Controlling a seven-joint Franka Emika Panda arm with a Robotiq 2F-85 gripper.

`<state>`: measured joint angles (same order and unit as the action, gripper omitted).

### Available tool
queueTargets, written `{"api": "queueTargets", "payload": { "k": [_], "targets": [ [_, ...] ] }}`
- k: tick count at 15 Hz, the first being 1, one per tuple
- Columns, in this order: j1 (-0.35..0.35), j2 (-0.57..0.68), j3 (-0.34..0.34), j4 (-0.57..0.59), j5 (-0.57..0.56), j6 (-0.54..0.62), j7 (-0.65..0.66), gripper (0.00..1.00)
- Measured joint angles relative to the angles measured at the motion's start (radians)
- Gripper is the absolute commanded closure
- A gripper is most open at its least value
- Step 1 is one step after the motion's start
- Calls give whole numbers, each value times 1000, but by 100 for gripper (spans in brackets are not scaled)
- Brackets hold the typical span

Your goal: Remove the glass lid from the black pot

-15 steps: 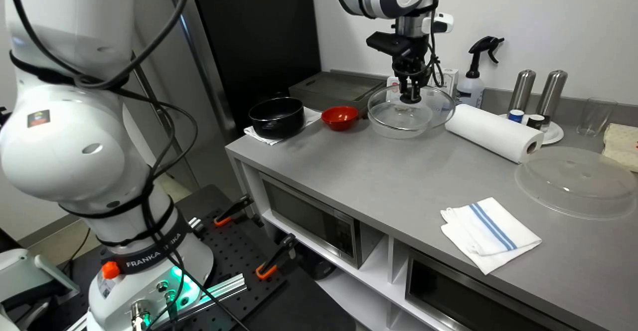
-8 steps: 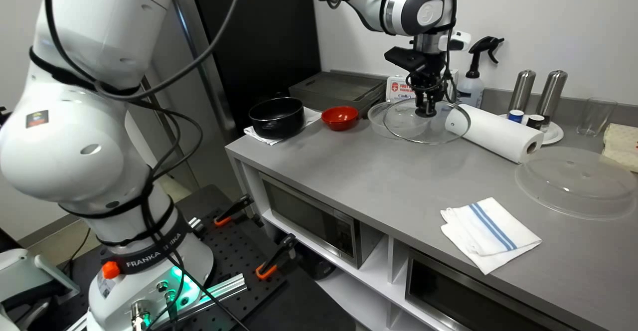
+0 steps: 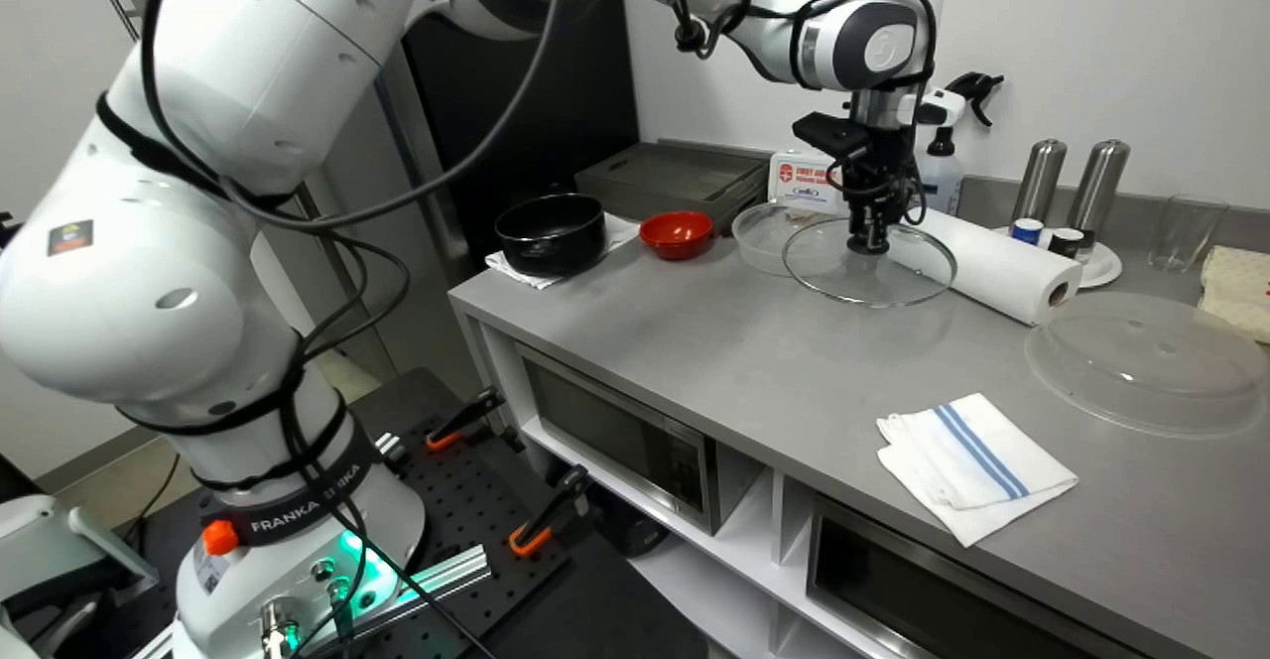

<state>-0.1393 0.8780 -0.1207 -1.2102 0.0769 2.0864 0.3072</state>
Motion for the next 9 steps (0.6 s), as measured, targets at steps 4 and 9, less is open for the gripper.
{"api": "queueTargets", "payload": {
  "k": [4,9],
  "targets": [
    [-25,83,-4,112,0,-53,32,75],
    [-53,182,-4,218,0,-95,58,75]
  ]
}}
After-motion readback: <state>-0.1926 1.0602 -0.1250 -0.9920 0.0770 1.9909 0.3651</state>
